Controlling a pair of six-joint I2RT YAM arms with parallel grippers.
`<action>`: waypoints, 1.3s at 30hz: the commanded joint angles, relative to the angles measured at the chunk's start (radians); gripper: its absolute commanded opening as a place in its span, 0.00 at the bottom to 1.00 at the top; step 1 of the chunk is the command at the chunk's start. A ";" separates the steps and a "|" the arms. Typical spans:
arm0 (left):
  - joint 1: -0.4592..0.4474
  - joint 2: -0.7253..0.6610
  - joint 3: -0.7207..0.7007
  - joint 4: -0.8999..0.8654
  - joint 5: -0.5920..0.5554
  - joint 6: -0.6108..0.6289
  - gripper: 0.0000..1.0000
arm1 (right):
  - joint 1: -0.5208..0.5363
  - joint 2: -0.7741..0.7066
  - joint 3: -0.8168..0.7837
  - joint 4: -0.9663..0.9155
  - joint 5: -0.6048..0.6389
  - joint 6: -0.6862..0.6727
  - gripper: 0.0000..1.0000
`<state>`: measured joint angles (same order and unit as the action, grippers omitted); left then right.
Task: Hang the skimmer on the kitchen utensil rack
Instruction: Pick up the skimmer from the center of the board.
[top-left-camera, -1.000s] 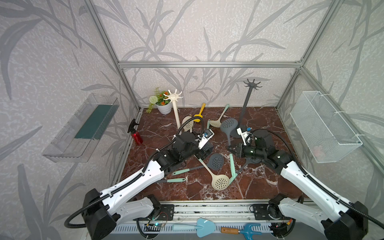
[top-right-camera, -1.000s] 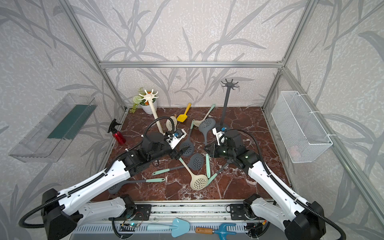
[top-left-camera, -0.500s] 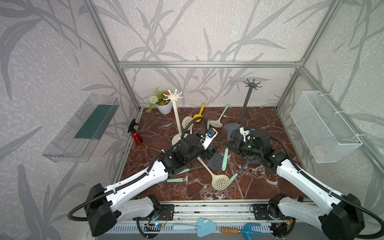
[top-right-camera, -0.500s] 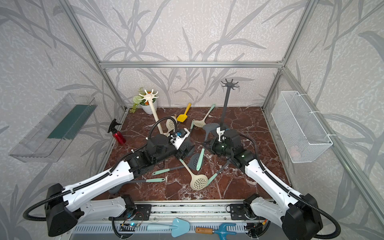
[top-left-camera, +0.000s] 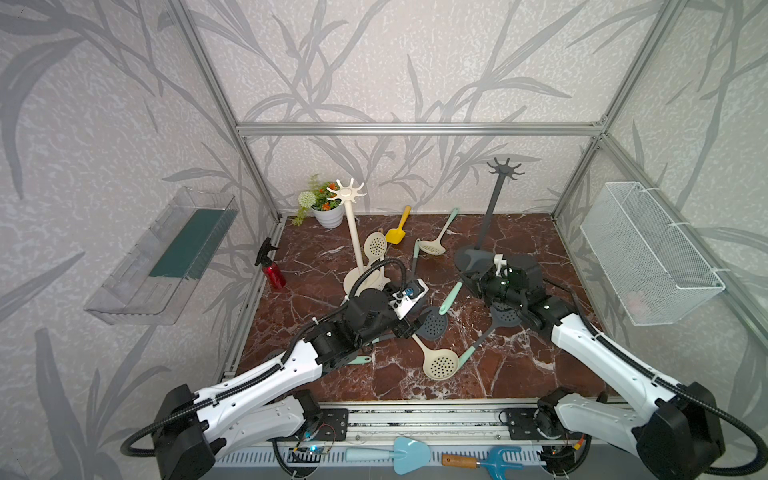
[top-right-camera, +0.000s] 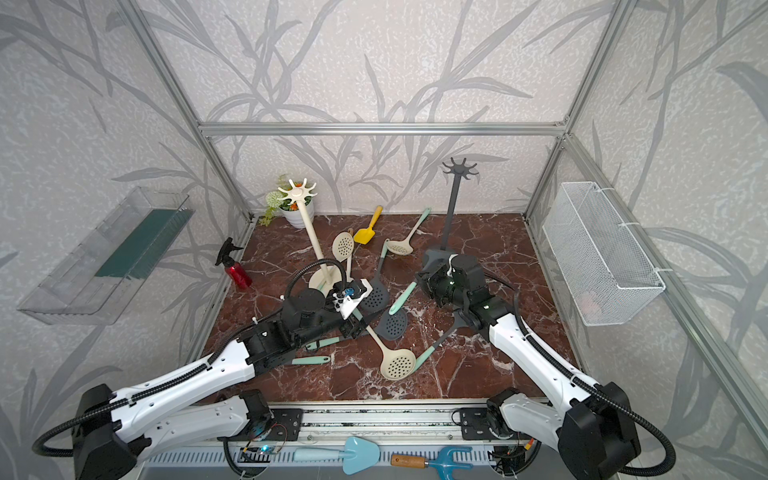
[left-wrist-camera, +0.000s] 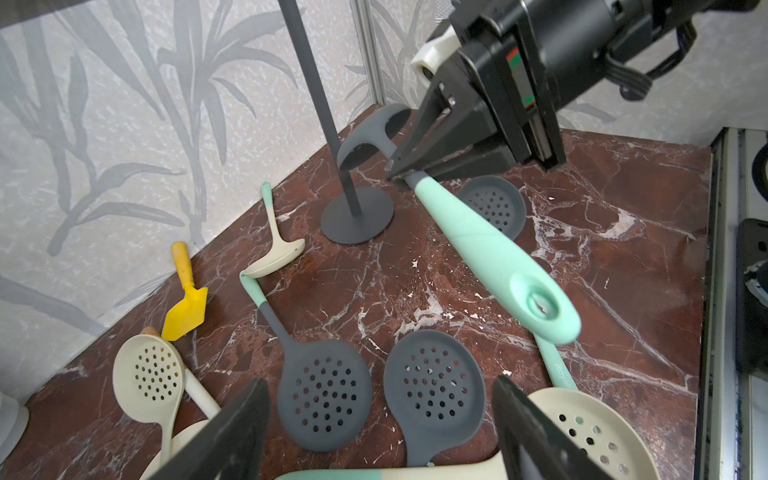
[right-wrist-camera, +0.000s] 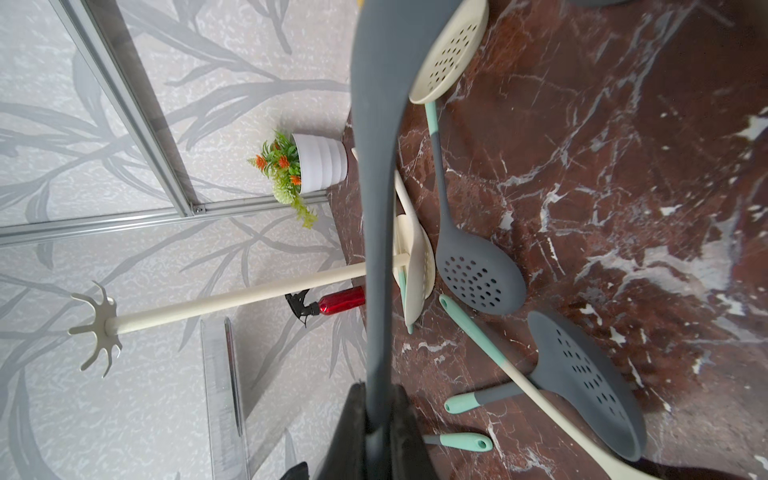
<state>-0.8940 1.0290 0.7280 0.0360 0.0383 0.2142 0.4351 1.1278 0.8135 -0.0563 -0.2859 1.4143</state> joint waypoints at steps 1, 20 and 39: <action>-0.020 0.027 -0.003 0.134 0.043 0.074 0.82 | -0.015 -0.036 0.080 -0.101 0.082 0.009 0.00; -0.103 0.358 0.251 0.144 -0.135 0.283 0.72 | -0.019 -0.010 0.152 -0.202 0.281 -0.050 0.00; -0.108 0.532 0.454 0.008 -0.146 0.310 0.02 | -0.019 -0.006 0.105 -0.150 0.314 -0.057 0.00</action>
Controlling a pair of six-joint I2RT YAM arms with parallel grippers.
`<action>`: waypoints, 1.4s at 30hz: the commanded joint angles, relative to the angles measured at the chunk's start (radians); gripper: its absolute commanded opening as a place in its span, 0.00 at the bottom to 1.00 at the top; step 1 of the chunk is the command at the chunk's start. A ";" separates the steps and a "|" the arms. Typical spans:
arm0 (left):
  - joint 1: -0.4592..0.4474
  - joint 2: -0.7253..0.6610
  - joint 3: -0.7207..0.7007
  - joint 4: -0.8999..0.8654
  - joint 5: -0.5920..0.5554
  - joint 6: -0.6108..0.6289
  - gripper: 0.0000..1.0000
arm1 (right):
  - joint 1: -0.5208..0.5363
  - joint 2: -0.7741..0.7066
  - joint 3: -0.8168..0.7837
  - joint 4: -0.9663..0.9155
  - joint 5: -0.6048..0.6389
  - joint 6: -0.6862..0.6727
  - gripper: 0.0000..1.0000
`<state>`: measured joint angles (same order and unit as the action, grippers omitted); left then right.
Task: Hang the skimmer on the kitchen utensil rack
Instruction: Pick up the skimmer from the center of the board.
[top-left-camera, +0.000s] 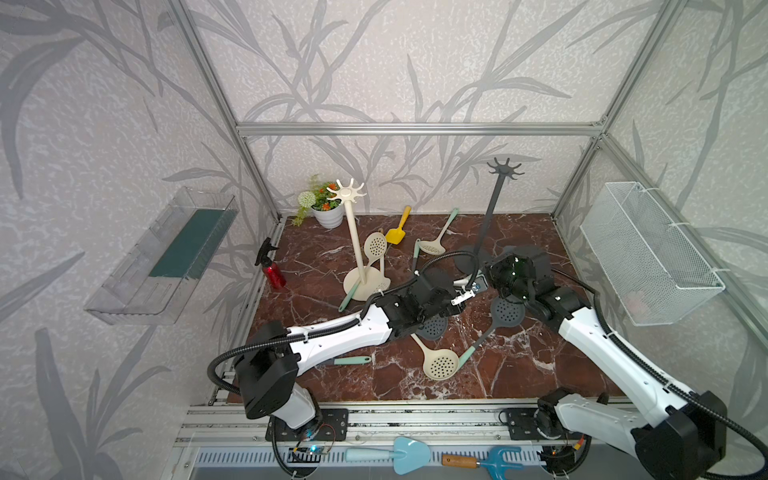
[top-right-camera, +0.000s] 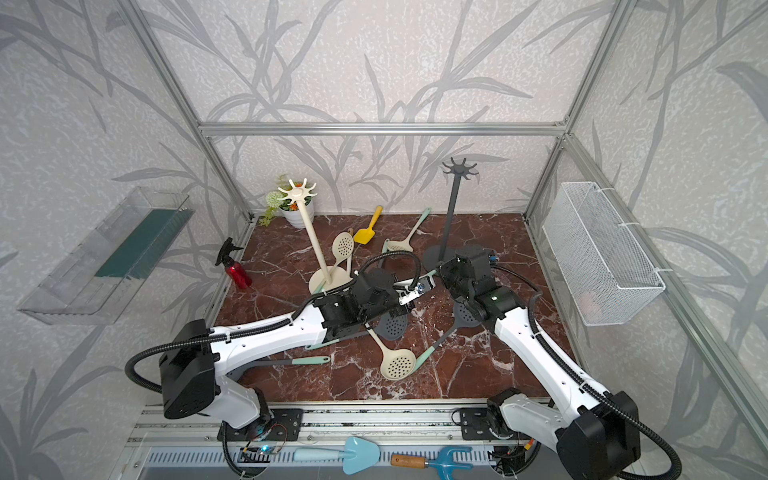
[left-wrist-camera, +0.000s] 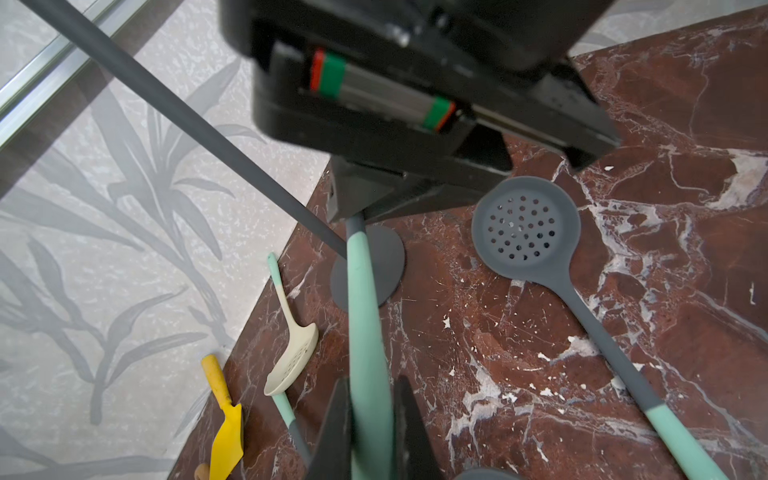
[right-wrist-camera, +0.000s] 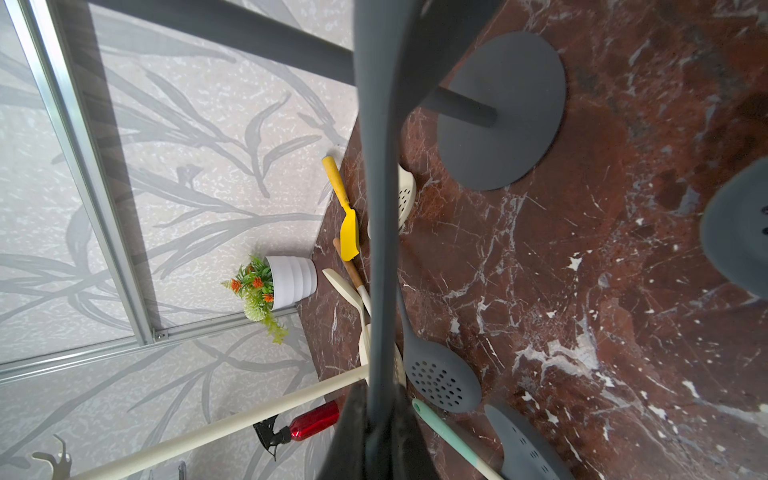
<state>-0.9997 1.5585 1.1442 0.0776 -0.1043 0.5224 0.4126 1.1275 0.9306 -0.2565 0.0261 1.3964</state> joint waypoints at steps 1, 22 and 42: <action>-0.001 0.001 0.041 -0.043 -0.005 -0.005 0.01 | 0.004 -0.009 -0.023 0.065 0.000 -0.040 0.00; 0.212 -0.248 0.069 -0.421 0.205 -0.166 0.00 | 0.003 -0.275 -0.134 0.296 -0.201 -1.106 0.53; 0.245 -0.405 -0.014 -0.503 0.273 0.012 0.00 | 0.004 -0.016 -0.024 0.082 -0.606 -2.097 0.53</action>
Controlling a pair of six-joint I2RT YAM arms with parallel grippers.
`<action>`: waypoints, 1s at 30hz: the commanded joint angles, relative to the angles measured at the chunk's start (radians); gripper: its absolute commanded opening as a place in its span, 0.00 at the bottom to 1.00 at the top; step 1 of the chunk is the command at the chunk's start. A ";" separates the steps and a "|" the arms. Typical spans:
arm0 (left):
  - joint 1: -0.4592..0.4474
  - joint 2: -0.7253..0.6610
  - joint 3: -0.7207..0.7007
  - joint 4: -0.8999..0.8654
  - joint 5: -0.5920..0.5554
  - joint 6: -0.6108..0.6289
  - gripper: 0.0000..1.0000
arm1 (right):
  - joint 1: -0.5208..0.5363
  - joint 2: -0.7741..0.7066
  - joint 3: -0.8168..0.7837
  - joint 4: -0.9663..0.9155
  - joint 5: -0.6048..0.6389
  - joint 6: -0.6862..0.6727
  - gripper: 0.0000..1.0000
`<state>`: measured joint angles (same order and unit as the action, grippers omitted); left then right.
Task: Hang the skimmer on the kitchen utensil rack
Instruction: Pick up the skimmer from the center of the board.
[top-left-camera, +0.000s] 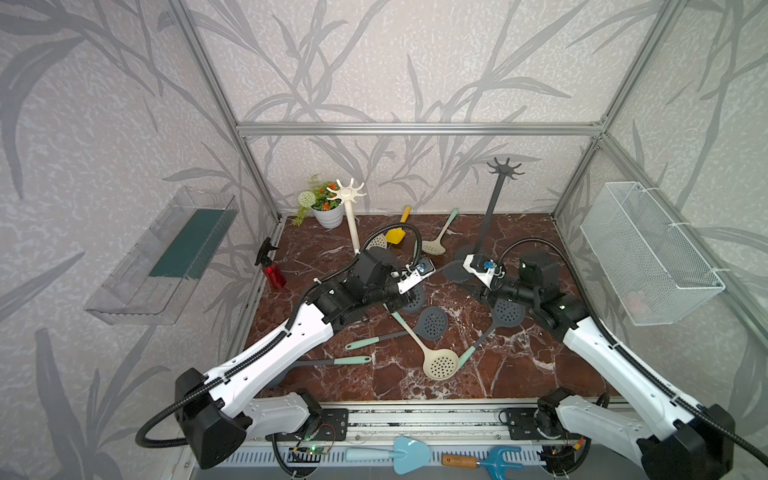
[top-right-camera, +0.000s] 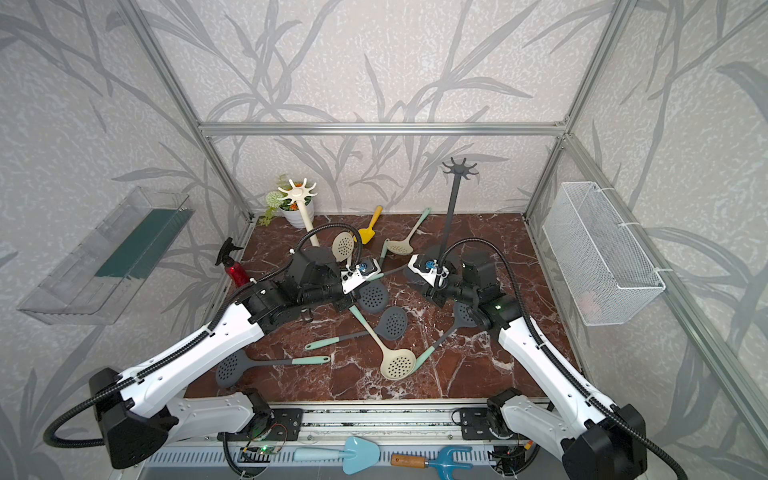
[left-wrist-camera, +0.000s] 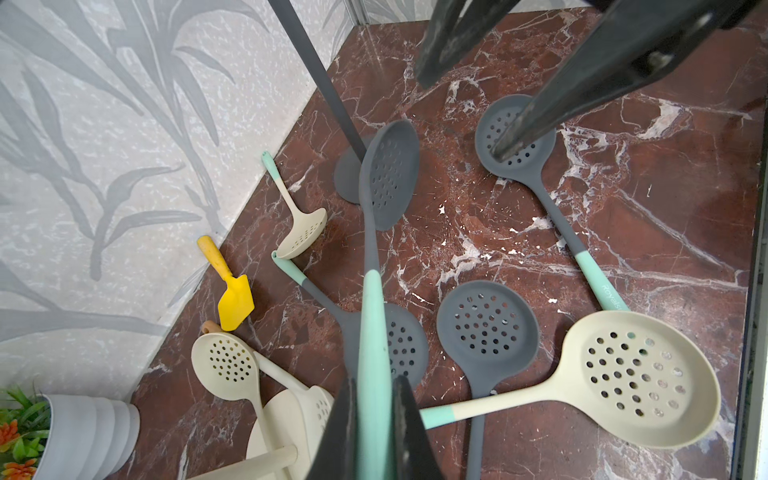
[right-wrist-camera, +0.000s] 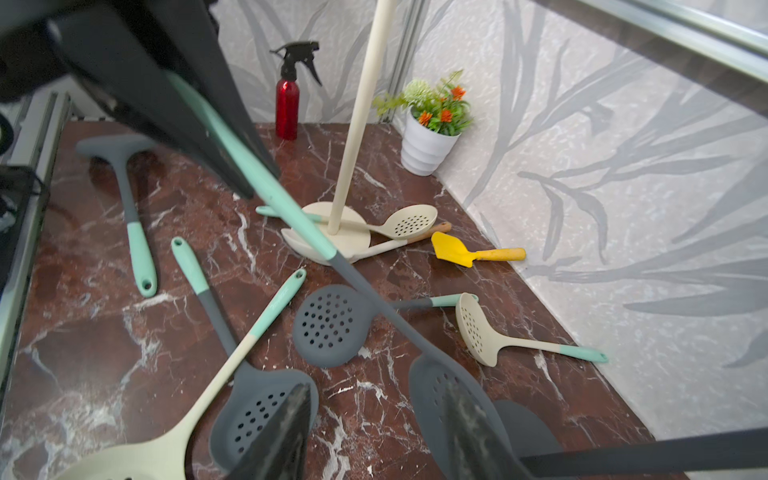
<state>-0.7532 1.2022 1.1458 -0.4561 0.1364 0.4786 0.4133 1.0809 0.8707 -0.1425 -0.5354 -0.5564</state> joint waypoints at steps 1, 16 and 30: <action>-0.002 -0.052 -0.016 0.026 0.037 0.061 0.00 | 0.003 0.042 0.039 -0.027 -0.043 -0.154 0.53; -0.002 -0.105 -0.038 -0.003 0.105 0.044 0.00 | 0.050 0.185 0.149 -0.069 -0.047 -0.259 0.48; -0.002 -0.143 -0.059 0.001 0.114 0.041 0.00 | 0.127 0.295 0.247 -0.219 0.100 -0.382 0.38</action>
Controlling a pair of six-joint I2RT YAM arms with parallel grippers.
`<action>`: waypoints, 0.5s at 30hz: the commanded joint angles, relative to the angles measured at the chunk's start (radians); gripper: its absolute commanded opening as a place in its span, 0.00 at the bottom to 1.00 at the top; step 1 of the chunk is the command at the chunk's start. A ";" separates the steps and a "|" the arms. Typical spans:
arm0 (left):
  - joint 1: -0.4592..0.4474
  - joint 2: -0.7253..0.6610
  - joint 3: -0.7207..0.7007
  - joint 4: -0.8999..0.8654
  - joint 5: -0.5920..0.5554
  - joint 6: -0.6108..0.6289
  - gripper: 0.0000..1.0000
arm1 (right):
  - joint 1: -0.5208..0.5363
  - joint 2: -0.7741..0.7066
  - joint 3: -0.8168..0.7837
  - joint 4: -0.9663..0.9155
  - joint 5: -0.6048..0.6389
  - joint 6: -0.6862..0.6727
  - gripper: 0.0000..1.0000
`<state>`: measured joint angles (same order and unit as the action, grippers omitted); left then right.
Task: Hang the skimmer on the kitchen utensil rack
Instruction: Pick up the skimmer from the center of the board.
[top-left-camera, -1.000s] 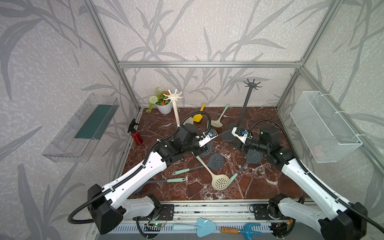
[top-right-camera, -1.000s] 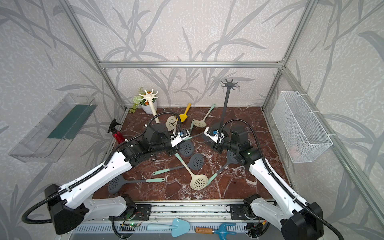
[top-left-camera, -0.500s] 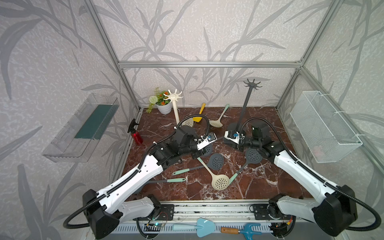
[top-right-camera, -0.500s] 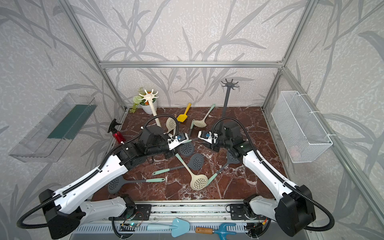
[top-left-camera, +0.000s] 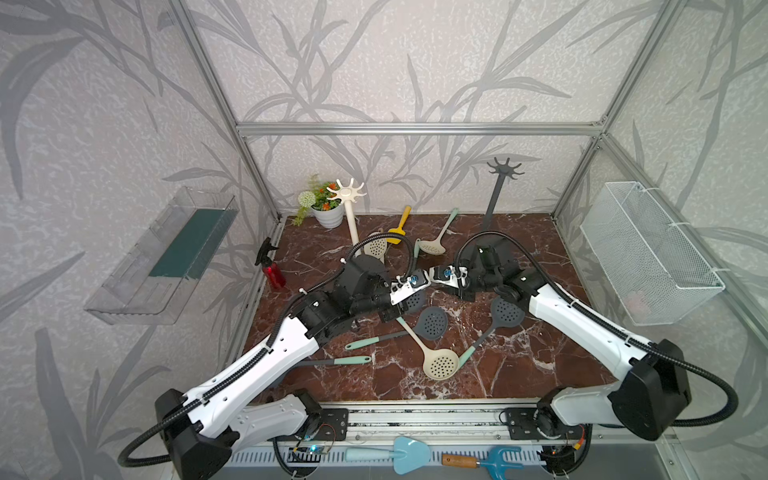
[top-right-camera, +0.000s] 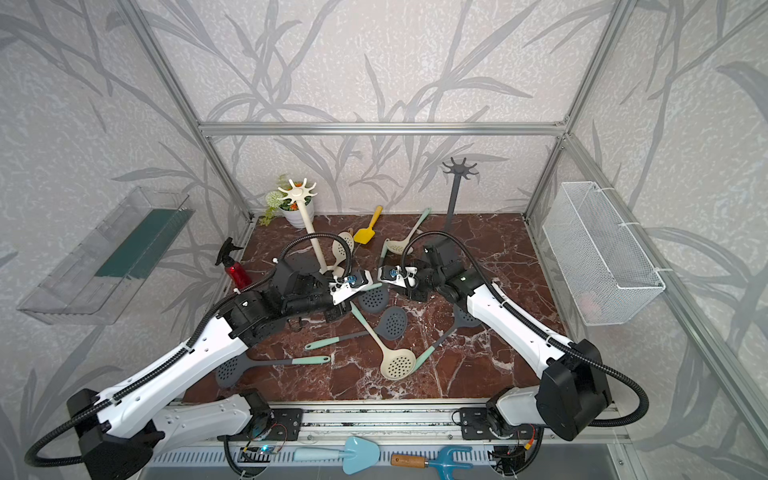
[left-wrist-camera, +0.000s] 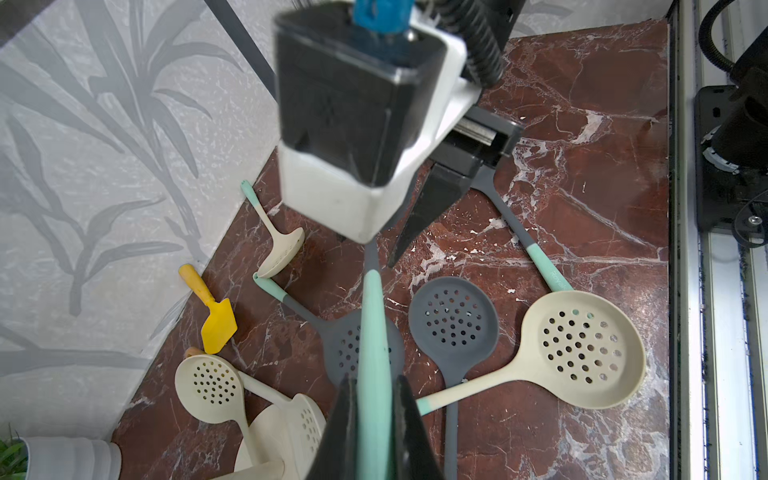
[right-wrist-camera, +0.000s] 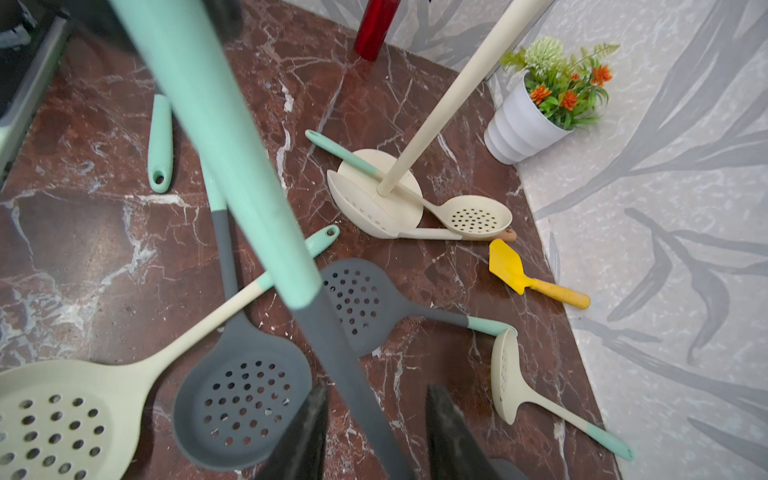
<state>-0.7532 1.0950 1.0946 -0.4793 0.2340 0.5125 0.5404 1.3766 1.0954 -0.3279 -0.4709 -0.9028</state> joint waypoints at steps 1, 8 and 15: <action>-0.003 -0.038 -0.009 0.024 0.020 0.008 0.00 | -0.003 -0.002 0.015 -0.023 0.040 -0.040 0.37; -0.002 -0.041 -0.016 0.026 0.017 0.004 0.00 | -0.005 0.009 0.010 -0.003 0.017 -0.043 0.19; 0.000 -0.081 -0.019 0.074 -0.069 -0.043 0.00 | -0.004 -0.003 -0.004 0.026 0.059 -0.027 0.00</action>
<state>-0.7525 1.0584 1.0832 -0.4625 0.2264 0.5014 0.5507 1.3808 1.0901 -0.3389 -0.4454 -1.0245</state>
